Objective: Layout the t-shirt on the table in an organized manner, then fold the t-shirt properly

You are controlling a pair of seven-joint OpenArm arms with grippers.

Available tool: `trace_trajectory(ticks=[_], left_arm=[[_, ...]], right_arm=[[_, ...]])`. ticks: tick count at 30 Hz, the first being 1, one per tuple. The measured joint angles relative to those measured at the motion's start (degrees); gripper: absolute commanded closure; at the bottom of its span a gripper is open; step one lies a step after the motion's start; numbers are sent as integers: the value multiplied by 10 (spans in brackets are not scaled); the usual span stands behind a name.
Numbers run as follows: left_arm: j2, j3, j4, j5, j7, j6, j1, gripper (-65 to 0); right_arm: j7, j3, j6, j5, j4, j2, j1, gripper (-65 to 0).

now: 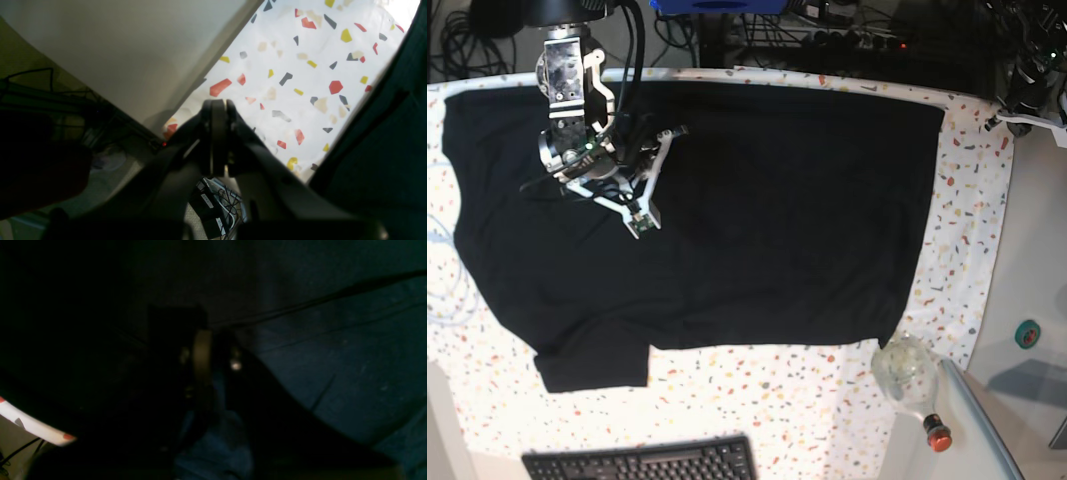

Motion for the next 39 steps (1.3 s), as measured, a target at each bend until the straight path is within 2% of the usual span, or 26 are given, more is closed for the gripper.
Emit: trace_trajectory(ticks=[16, 17, 19, 21, 23, 33, 35, 38, 39], left_arm=[[0, 0, 0, 0, 0, 0, 2, 0], [0, 0, 0, 0, 0, 0, 2, 0], [0, 0, 0, 0, 0, 0, 2, 0], [0, 0, 0, 0, 0, 0, 2, 0], [0, 0, 0, 0, 0, 0, 2, 0], [0, 0, 0, 0, 0, 0, 1, 0], [0, 0, 0, 0, 0, 0, 1, 0], [0, 0, 0, 0, 0, 0, 1, 0], [0, 0, 0, 0, 0, 0, 1, 0]], right_arm=[[1, 2, 0, 0, 11, -1, -6, 0], [2, 2, 0, -1, 21, -1, -12, -14], [4, 1, 0, -2, 40, -1, -25, -152], [15, 0, 0, 0, 42, 0, -27, -257], [33, 0, 0, 0, 30, 0, -24, -300], [39, 0, 0, 0, -3, 0, -17, -288], [39, 0, 0, 0, -7, 0, -15, -218], [39, 0, 0, 0, -7, 0, -16, 0], [39, 0, 0, 0, -7, 0, -16, 0]])
